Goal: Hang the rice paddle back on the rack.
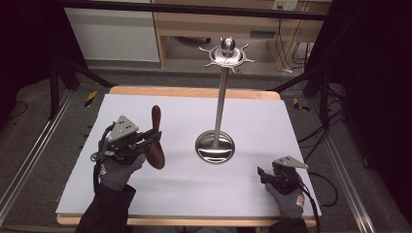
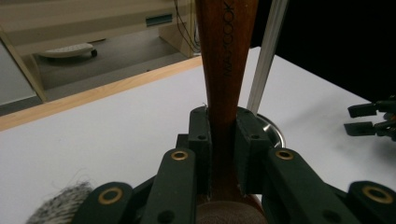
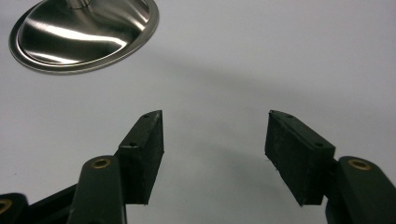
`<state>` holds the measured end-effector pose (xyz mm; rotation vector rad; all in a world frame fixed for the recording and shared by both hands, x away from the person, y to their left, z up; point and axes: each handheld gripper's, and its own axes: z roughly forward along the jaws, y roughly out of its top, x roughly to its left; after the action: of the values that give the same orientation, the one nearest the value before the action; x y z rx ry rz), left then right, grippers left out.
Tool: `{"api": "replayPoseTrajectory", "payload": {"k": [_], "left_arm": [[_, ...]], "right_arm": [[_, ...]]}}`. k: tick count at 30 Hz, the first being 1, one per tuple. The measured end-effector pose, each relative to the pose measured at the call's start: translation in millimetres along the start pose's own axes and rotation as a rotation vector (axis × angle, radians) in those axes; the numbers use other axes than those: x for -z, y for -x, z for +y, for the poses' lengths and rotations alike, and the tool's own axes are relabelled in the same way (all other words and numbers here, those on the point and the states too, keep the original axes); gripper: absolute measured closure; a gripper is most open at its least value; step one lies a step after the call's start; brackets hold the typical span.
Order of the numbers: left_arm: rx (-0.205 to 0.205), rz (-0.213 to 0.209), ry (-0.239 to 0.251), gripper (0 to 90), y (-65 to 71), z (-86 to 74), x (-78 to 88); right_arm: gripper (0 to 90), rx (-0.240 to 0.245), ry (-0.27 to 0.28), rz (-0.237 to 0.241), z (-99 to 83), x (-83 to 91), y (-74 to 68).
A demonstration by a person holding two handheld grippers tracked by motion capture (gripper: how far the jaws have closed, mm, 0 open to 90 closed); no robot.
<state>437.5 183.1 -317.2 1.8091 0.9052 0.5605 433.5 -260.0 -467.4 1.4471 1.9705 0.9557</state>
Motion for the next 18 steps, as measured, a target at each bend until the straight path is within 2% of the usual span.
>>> {"api": "replayPoseTrajectory", "payload": {"k": [11,18], "left_arm": [[-0.029,-0.032,0.055,78.0,12.2,25.7,0.7],[-0.051,-0.052,0.068,78.0,18.4,40.2,-1.2]], "right_arm": [[37.0,0.001,0.003,-0.002,-0.2,-0.6,-0.1],[37.0,0.000,0.006,0.000,-0.1,-1.0,-0.2]]}}
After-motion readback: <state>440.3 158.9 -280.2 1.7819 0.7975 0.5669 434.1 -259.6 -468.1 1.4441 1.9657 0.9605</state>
